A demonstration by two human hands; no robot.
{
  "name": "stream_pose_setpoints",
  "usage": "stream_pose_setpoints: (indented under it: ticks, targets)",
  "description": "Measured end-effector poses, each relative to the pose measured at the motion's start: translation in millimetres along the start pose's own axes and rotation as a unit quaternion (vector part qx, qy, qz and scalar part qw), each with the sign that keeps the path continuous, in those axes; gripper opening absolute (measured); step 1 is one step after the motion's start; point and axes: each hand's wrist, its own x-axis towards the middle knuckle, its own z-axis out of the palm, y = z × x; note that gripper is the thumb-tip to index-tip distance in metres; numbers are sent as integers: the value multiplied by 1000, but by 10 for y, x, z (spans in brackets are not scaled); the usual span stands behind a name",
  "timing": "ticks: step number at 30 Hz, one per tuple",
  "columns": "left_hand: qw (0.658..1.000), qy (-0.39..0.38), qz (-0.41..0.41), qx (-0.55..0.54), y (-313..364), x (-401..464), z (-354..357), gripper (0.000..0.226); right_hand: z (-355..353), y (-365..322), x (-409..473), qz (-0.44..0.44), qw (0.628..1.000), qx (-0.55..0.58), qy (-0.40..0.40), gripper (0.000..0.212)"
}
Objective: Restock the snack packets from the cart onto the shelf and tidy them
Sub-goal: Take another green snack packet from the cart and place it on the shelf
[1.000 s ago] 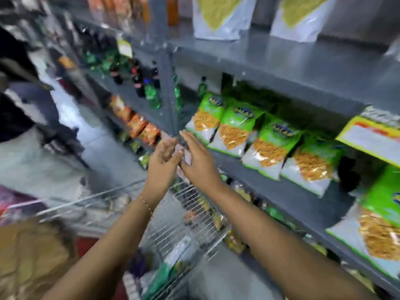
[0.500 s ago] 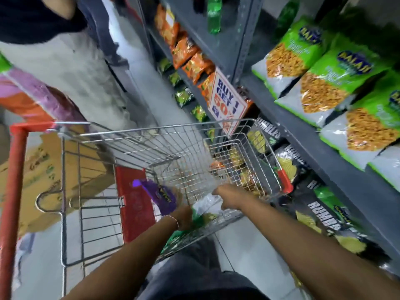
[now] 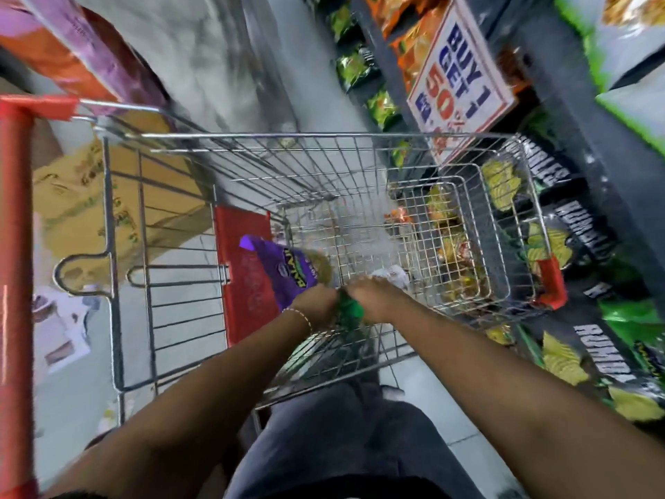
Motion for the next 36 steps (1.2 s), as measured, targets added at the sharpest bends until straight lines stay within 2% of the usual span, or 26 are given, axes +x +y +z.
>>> stream_pose_setpoints:
  ticks: [4,6,8,9,10,11,13,15,16,17,20,21,22,25,28,30,31,34,36]
  targets:
    - [996,69,53,-22,8,-31,-122,27,66,1,161,15,999,39,8,33]
    - [988,120,75,-57,23,-50,-225,22,40,60,186,30,998,60,16,21]
    - [971,172,68,-150,3,-48,-335,18,-21,149,179,43,994,101,26,12]
    - [952,189,42,-235,-16,-32,-405,19,-64,209,151,48,991,120,37,12]
    - [918,195,3,-344,-60,-17,-471,20,-100,257,124,57,986,150,47,15]
    - [870,189,-34,-454,-96,4,-558,20,-145,332,81,72,978,185,61,18]
    - [758,182,-79,-622,-230,44,-704,18,-241,473,-2,103,954,261,103,23]
    - [677,196,-97,-703,-377,42,-822,28,-348,605,-124,122,924,329,150,29]
    - [660,200,-94,-718,-425,29,-859,30,-422,650,-208,130,903,368,181,34]
    - [672,199,-84,-708,-448,-4,-875,30,-490,688,-290,134,876,412,214,40]
    - [795,152,-5,-587,-346,-76,-880,53,-790,731,-539,123,797,507,304,42]
    - [821,129,36,-555,-240,-101,-905,62,-895,726,-647,106,773,531,331,37]
    - [824,109,79,-550,-96,-132,-965,70,-1010,711,-769,85,747,552,359,34]
    - [782,105,199,-581,408,-281,-1346,72,-1411,605,-1195,51,683,593,422,33]
    - [734,157,255,-610,807,-514,-1835,67,-1804,461,-1732,13,630,601,491,30]
    - [722,180,295,-600,1030,-706,-2185,79,-2062,366,-2094,-8,605,594,530,31]
    - [718,182,322,-589,1158,-822,-2364,76,-2186,300,-2306,-15,593,584,554,29]
    - [703,193,389,-564,1591,-1177,-2825,43,-2519,112,-3010,-56,558,555,615,26]
    - [691,201,431,-544,1932,-1495,-3082,30,-2719,-33,-3492,-72,556,524,641,24]
